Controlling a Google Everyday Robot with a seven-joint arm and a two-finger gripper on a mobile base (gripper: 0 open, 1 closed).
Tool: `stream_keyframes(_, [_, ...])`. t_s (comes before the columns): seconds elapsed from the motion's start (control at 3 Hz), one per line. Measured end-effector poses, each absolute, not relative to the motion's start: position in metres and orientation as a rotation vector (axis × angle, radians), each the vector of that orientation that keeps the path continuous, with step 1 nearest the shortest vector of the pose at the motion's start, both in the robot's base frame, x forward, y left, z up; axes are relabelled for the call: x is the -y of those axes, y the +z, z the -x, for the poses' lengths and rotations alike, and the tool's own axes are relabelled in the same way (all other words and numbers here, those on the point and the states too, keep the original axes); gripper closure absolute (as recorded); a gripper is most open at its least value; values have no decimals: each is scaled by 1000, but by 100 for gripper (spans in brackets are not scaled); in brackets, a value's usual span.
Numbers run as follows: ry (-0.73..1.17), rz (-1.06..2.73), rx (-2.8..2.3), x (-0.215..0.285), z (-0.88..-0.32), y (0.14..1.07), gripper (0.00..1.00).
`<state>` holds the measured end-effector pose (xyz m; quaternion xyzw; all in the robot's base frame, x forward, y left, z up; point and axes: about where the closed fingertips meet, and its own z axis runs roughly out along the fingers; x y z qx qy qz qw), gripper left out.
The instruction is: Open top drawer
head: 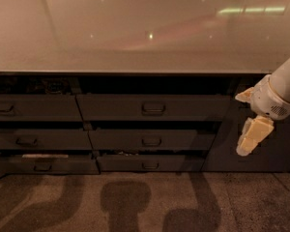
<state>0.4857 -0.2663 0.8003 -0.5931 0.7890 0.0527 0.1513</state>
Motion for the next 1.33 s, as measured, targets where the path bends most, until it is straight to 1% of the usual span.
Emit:
stream_keyframes(0.33, [46,1776,-2175,219,-500,814,0])
stream_keyframes(0.67, [-219,1807,-2165,184,-501,812,0])
stream_keyframes(1.0, [-290,1800,-2260,205,-488,788,0])
stream_keyframes(1.33, [-290,1801,-2260,205,-488,788,0])
